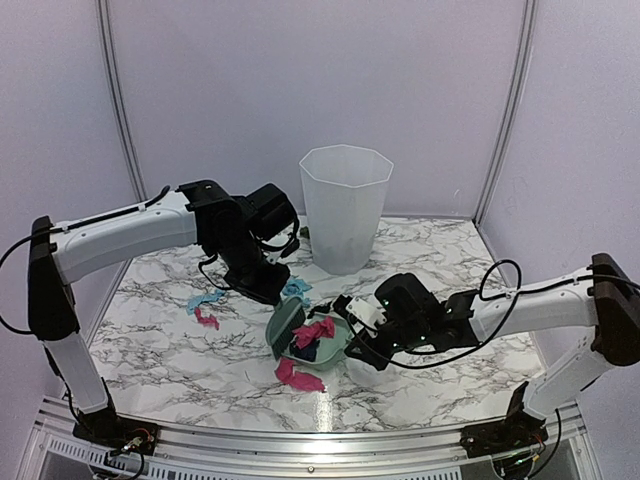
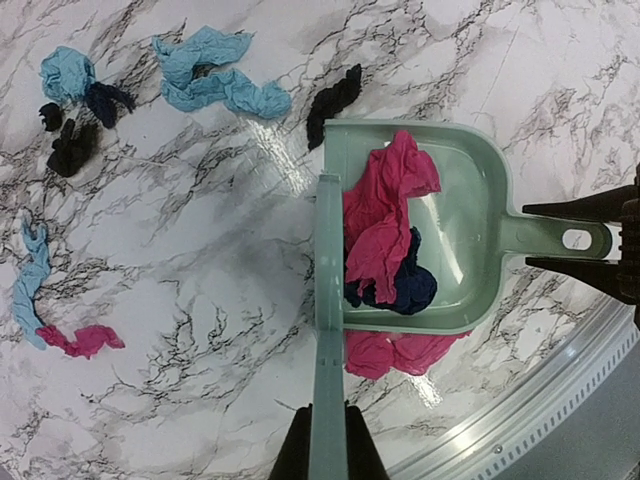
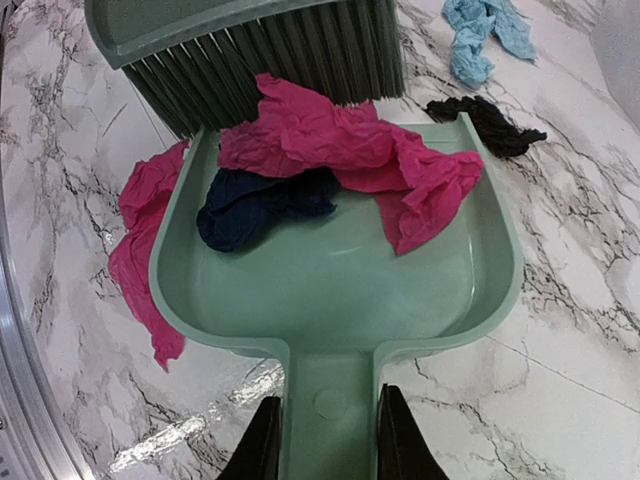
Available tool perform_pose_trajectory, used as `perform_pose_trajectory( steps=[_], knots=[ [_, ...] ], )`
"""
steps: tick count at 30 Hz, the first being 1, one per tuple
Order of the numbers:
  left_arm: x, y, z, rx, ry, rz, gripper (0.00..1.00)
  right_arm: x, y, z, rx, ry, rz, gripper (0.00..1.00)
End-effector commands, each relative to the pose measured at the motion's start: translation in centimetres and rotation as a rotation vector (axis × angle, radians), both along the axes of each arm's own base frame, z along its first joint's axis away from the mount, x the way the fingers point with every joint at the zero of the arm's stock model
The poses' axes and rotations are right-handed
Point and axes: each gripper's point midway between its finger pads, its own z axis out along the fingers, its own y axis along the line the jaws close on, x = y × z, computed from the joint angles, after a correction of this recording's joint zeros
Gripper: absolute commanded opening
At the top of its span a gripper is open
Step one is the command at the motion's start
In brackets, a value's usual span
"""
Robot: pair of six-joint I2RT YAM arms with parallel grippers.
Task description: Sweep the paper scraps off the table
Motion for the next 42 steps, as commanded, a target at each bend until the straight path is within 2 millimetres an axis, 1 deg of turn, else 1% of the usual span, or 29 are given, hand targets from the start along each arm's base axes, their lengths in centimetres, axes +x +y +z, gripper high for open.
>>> perform_pose_trajectory(
  steps=[1,5,10,12,15,20,27,32,36,40,42],
  knots=[
    [0.7,1.7,2.5,0.025,-0.092,0.041,0.00,0.5,0.3,0.5,0.039,-0.036,-0.004,0.00],
    [1.0,2.7,3.9,0.026,-0.146,0.057,0.00,0.4,0.3,1.0,0.061,-0.056,0.002,0.00],
    [1.1,3.5,5.0,0.024,-0.185,0.075,0.00,0.7,0.2,1.7,0.081,-0.093,0.000,0.00],
    [1.1,3.7,5.6,0.016,-0.199,0.082,0.00,0.9,0.4,2.5,0.117,-0.117,-0.004,0.00],
    [1.3,4.3,6.9,0.004,-0.236,0.105,0.00,1.0,0.5,3.0,0.151,-0.136,-0.009,0.00],
    [1.6,6.3,8.4,0.015,-0.308,0.168,0.00,0.9,1.0,4.0,0.186,-0.144,0.001,0.00],
    [1.9,9.1,10.2,0.035,-0.407,0.251,0.00,1.1,1.2,5.9,0.223,-0.180,0.007,0.00],
    [2.2,10.4,11.0,0.047,-0.454,0.294,0.00,1.2,1.3,7.2,0.251,-0.201,0.003,0.00],
    [2.4,11.2,11.8,0.049,-0.485,0.324,0.00,1.3,1.4,7.7,0.264,-0.212,0.001,0.00],
    [2.3,12.5,12.5,0.048,-0.521,0.372,0.00,1.5,1.8,8.2,0.270,-0.222,0.008,0.00],
    [2.3,13.1,12.5,0.051,-0.532,0.394,0.00,1.5,2.0,8.6,0.265,-0.227,0.013,0.00]
  ],
)
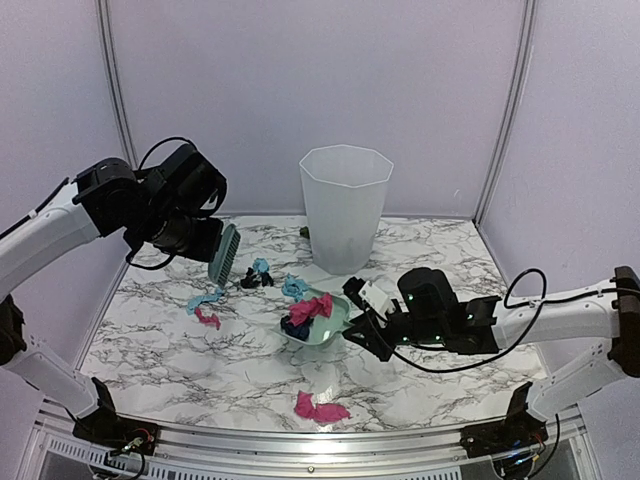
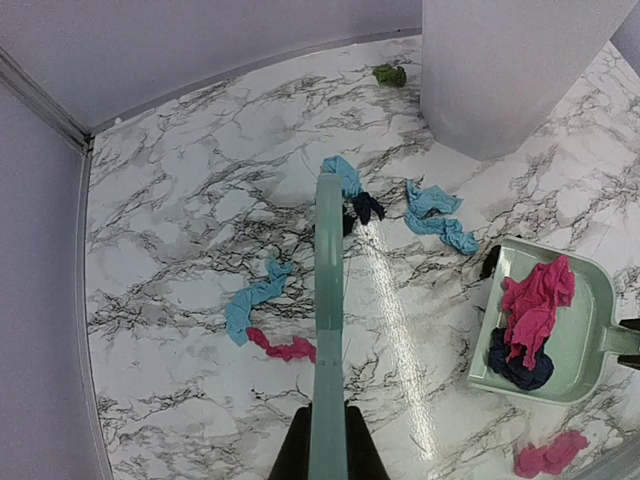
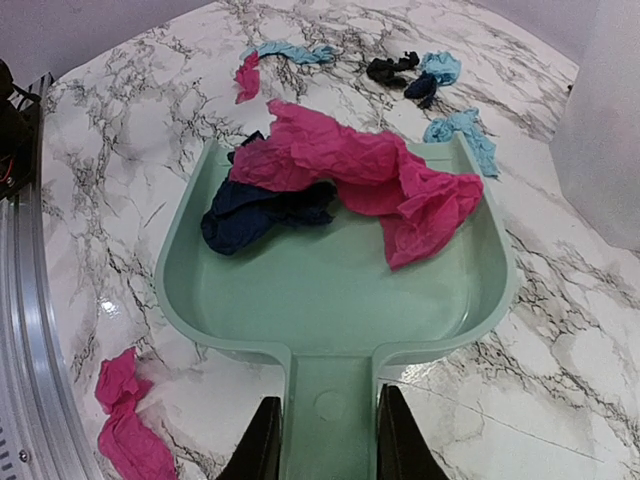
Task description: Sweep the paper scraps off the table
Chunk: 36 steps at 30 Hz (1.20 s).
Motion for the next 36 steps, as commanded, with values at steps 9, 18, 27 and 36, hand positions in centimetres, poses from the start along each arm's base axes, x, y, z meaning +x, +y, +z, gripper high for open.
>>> perform_pose_trajectory(
  steps=[9,18,27,36],
  knots=[
    [-0.3,4.2,1.4,0.004,-0.088,0.127,0.00,1.1,2.0,5.5,0.092,-0.093,-0.017,0.00],
    [-1.0,4.6,1.2,-0.018,-0.076,0.121,0.00,3.7,3.0,10.2,0.124,-0.130,-0.115,0.00],
    [-1.4,5.1,1.3,-0.030,-0.081,0.120,0.00,7.7,3.4,16.7,0.149,-0.165,-0.250,0.00],
    [-1.9,5.7,1.6,-0.048,-0.090,0.129,0.00,13.4,2.3,21.3,0.187,-0.147,-0.390,0.00]
  ],
)
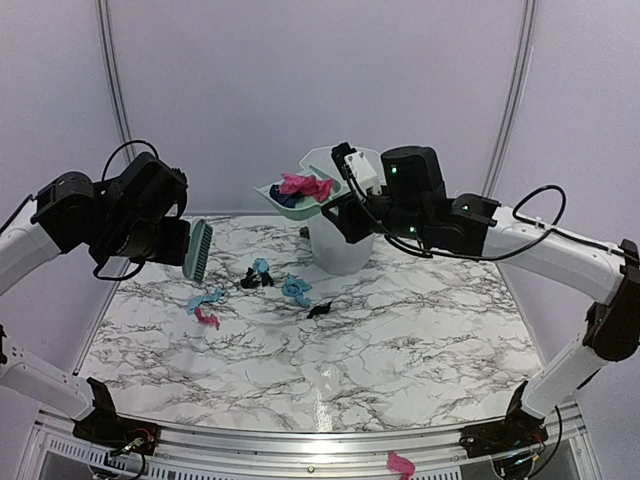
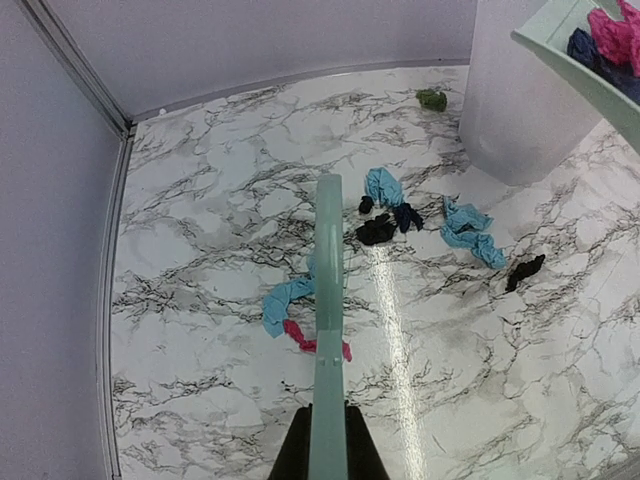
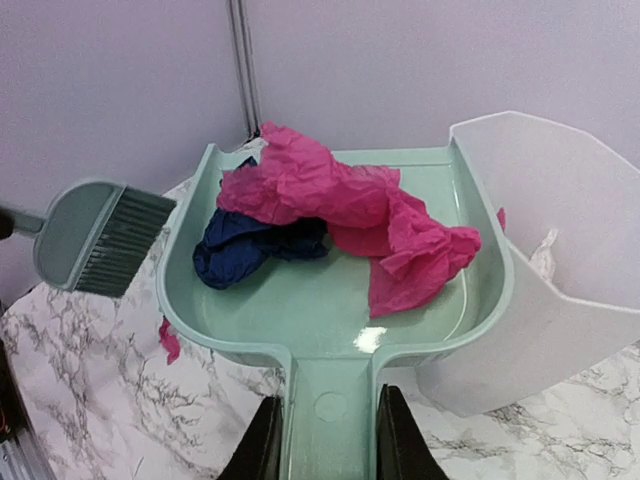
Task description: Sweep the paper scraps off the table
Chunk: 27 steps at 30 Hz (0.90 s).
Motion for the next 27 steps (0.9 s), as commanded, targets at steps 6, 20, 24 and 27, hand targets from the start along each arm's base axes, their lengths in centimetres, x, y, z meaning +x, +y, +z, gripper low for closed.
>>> perform_pose_trajectory(
  steps=[6,20,24,27],
  knots=[
    [-0.6,1.1,0.6,-0.045,-0.015,0.037,0.00,6.9,-2.9,4.6,0.124,0.076,-0.169,0.00],
    [-1.2,1.2,0.4,-0.100,0.002,0.052,0.00,11.4,-3.5,8.9,0.501,0.295,-0.175,0.00],
    [-1.1,0.9,0.4,-0.109,0.009,0.050,0.00,11.4,-4.0,10.1,0.631,0.358,-0.147,0.00],
    [-1.2,0.7,0.4,-0.117,0.016,0.045,0.00,11.4,-4.7,10.7,0.743,0.417,-0.130,0.00]
  ],
)
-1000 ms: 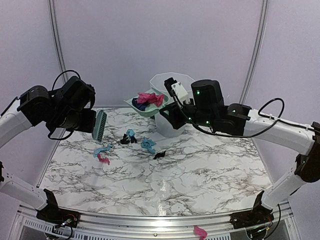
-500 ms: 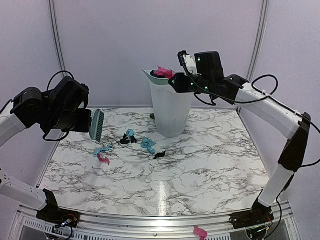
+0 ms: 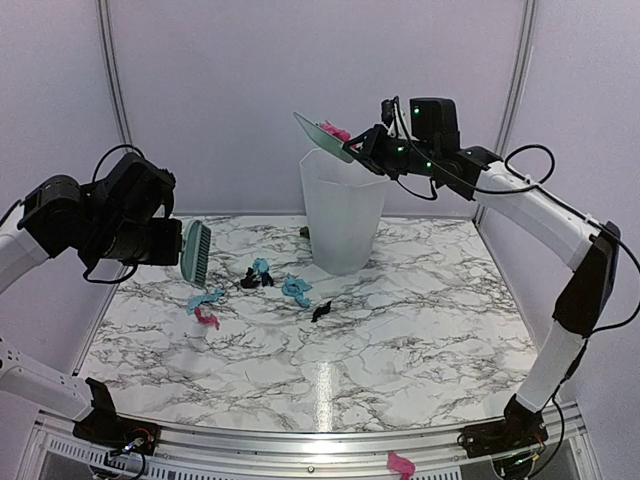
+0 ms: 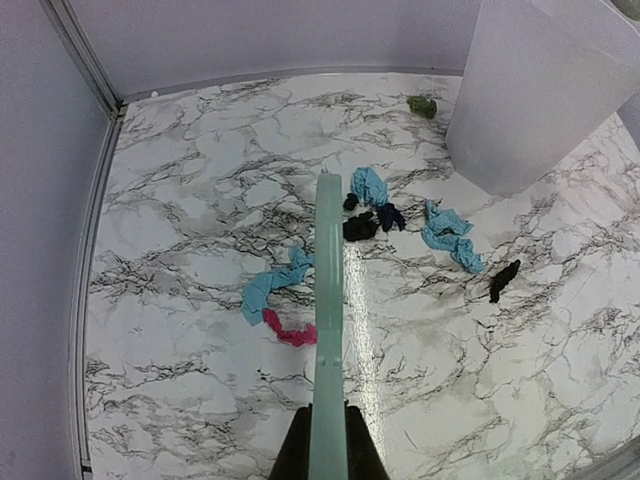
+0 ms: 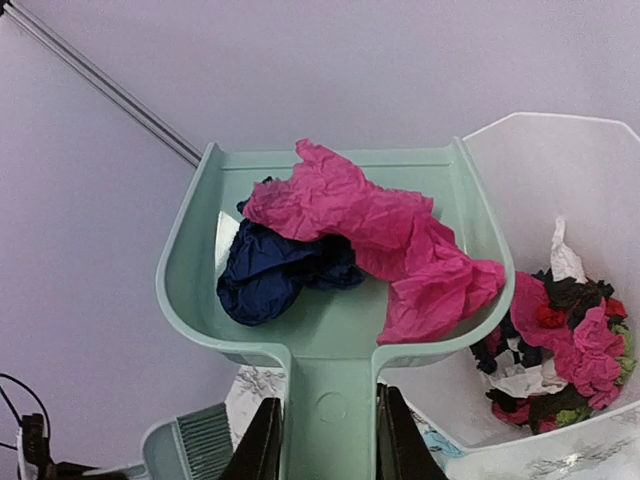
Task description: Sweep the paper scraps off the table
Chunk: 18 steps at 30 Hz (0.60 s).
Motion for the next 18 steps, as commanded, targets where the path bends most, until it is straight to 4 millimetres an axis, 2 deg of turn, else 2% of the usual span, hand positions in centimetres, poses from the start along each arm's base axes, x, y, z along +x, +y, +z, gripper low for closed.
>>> perform_pose_trajectory(
  steps=[1,9,12,18],
  knots=[
    [-0.1,0.0,-0.1,-0.014,0.014,0.002,0.00,-0.7,-0.8,4.2,0.263,0.032,0.039,0.00],
    [-0.8,-4.5,-0.3,-0.129,0.080,-0.180,0.00,-0.9,-1.6,5.1,0.475,0.136,0.075,0.00],
    [-1.6,-7.1,0.0,-0.216,0.110,-0.290,0.00,-0.9,-2.1,5.6,0.574,0.192,0.081,0.00],
    [-3.9,-13.7,0.6,-0.416,0.210,-0.542,0.00,-1.0,-2.2,6.0,0.649,0.266,0.101,0.00]
  ],
)
